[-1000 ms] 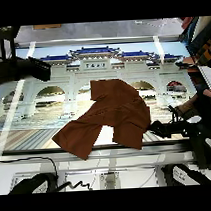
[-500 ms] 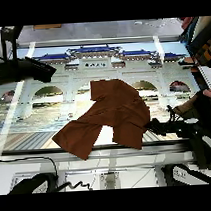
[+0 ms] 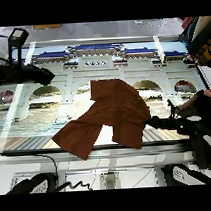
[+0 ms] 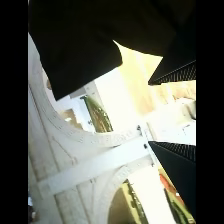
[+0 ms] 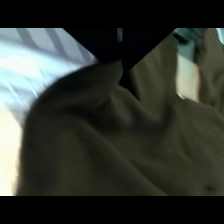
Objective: Fold the clothes and pants, and hang the long-sleeved shirts on hangers.
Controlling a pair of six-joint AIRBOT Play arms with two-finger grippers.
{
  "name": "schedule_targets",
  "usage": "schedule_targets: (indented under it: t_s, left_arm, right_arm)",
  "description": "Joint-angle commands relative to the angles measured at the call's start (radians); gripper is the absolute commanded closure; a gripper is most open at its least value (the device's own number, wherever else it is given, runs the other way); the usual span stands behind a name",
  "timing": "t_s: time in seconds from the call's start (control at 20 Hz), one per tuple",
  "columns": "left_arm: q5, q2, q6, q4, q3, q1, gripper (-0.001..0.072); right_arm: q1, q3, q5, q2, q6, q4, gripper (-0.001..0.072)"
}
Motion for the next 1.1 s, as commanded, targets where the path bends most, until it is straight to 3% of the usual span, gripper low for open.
schedule_targets:
  t_s: [0.0,0.25,0.45,0.75,1.05]
  left_arm:
    - [-0.119,-0.006,-0.018,0.0,-0.06,0.142,0.0293]
    - [-0.172,-0.001,-0.018,-0.113,-0.283,0.362,0.0293]
    - [-0.184,0.004,-0.013,-0.18,-0.49,0.436,0.0293]
    - [-0.179,-0.002,0.146,-0.185,-0.73,0.435,0.0293]
    - [-0.144,-0.095,0.301,-0.284,-0.81,0.435,0.0293]
  right_arm:
    - [0.0,0.106,0.022,0.06,-0.015,0.04,0.0701]
    - [0.0,0.268,0.018,0.098,-0.011,0.028,0.0701]
    - [0.0,0.332,-0.001,0.098,-0.01,0.003,0.0701]
    - [0.0,0.332,-0.002,0.097,-0.01,-0.032,0.0701]
    - [0.0,0.332,0.0,0.097,-0.004,-0.032,0.0701]
